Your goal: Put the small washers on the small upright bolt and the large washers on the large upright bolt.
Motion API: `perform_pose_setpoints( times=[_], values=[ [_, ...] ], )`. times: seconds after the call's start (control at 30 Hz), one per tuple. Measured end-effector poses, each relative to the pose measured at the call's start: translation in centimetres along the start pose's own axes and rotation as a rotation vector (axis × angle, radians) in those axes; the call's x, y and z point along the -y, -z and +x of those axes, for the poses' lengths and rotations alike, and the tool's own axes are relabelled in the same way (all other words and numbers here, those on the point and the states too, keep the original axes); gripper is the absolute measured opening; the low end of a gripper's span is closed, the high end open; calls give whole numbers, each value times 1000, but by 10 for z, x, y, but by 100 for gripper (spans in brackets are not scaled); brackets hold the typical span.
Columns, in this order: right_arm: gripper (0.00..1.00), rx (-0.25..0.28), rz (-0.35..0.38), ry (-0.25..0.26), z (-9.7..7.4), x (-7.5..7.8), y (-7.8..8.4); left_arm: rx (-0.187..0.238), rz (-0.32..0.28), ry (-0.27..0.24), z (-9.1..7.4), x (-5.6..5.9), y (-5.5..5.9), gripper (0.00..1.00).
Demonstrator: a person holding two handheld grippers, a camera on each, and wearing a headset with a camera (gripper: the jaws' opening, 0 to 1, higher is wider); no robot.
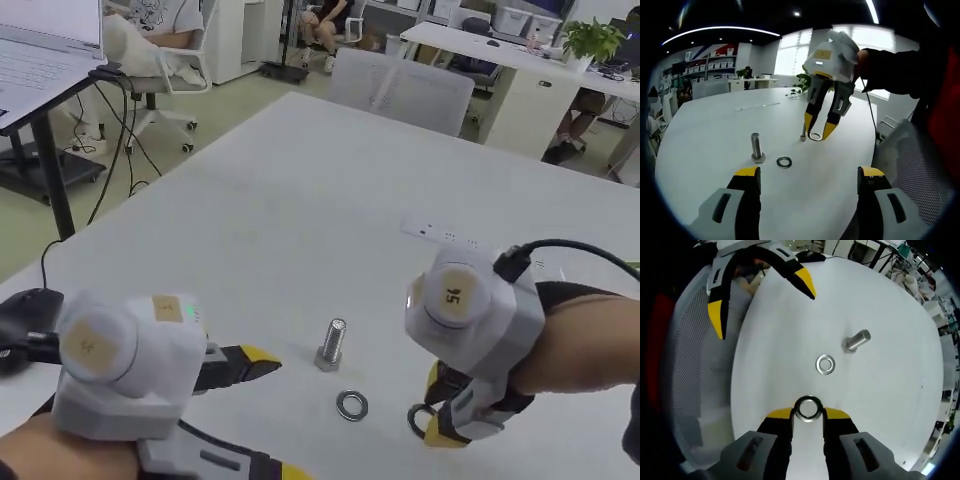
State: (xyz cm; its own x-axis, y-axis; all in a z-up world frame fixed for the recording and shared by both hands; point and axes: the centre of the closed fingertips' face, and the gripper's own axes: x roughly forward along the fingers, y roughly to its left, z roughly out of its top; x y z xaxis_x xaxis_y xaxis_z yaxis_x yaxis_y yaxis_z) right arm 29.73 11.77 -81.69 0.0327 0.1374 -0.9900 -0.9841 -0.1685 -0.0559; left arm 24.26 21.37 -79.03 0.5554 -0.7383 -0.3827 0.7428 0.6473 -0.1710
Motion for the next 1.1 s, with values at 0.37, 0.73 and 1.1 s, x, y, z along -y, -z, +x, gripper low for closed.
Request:
perform_pose_setpoints(
  times=[0.37, 0.73, 1.1],
  values=[
    [24, 11, -10, 20, -8, 7, -9, 21, -3, -37, -5, -7, -1, 79],
    [24, 19, -38, 40, -16, 16, -23, 38, -10, -81, -13, -16, 0, 79],
    [24, 40, -76, 68, -31, 36, -43, 46, -20, -107, -19, -24, -3, 79]
  ],
)
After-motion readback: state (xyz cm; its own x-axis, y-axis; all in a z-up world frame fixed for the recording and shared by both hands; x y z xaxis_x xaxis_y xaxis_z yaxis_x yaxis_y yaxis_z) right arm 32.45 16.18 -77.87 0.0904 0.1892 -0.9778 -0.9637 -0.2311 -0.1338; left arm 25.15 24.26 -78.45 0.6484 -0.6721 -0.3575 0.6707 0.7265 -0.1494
